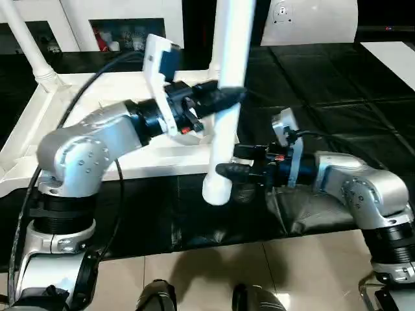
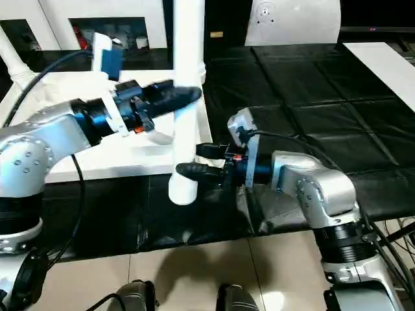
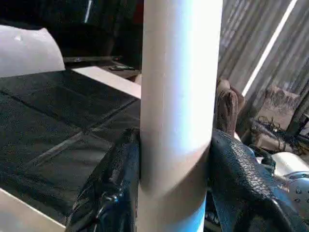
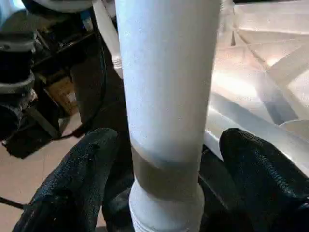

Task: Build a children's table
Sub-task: Pick table leg

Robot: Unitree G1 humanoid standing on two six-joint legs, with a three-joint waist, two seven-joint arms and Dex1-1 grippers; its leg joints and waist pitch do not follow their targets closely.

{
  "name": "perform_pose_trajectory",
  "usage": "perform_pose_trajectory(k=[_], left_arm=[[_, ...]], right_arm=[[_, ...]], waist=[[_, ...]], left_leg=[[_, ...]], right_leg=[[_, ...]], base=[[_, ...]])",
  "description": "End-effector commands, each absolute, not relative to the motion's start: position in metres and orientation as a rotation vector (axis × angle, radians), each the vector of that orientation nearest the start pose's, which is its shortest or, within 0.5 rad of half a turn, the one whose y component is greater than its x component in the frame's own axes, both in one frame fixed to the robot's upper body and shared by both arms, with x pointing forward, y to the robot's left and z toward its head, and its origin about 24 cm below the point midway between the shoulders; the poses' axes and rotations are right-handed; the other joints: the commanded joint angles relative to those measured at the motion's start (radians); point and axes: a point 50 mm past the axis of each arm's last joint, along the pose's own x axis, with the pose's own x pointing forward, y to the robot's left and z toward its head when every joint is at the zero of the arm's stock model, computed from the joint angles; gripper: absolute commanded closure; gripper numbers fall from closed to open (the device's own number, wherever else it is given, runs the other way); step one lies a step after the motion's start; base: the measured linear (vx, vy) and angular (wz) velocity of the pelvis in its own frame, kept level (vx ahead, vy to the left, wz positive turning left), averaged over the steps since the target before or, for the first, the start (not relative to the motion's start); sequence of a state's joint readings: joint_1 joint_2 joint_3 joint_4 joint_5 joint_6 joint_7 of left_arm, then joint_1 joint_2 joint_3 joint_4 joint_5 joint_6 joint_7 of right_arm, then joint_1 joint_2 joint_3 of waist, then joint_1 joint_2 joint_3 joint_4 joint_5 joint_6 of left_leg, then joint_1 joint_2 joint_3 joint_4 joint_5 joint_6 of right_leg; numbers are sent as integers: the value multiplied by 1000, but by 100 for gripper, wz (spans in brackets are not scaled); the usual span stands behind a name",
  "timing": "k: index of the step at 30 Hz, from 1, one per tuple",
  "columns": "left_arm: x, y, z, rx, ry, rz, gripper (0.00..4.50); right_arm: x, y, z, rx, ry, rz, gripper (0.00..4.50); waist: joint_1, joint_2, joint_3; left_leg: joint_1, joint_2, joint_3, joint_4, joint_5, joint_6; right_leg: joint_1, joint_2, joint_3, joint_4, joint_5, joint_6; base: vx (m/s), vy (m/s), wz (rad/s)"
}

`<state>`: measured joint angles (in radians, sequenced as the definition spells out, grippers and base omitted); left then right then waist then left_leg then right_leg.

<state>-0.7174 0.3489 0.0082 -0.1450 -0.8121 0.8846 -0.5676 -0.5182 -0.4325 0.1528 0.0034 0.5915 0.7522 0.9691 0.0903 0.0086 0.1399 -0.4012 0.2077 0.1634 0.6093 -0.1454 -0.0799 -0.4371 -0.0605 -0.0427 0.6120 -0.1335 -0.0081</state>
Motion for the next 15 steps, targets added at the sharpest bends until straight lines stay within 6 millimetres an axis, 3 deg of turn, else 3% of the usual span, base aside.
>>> perform_pose_trajectory(k=[1,5,6,15], left_arm=[[300,95,227,-182,-1,-1154,276],[298,92,227,-163,0,-1179,276],[298,90,227,-152,-1,-1188,276],[296,86,231,-154,-15,-1213,276]], right_arm=[[294,-114,131,139,319,1293,72],[296,-112,129,140,326,1287,72],[296,-110,128,135,331,1291,100],[296,-106,125,128,348,1306,178]], waist=[[3,-2,-116],[2,-1,-116],[2,-2,-115],[2,-1,-115]], left_leg=[[19,-1,6,-58,-216,-9],[19,0,6,-58,-213,-10],[19,0,6,-59,-215,-10],[19,-1,6,-58,-215,-13]], right_leg=[[65,-48,24,-73,-382,-145],[64,-47,25,-73,-371,-150],[64,-47,25,-72,-366,-151],[65,-48,26,-71,-364,-155]], base=[[0,0,0],[0,0,0],[0,0,0],[0,0,0]])
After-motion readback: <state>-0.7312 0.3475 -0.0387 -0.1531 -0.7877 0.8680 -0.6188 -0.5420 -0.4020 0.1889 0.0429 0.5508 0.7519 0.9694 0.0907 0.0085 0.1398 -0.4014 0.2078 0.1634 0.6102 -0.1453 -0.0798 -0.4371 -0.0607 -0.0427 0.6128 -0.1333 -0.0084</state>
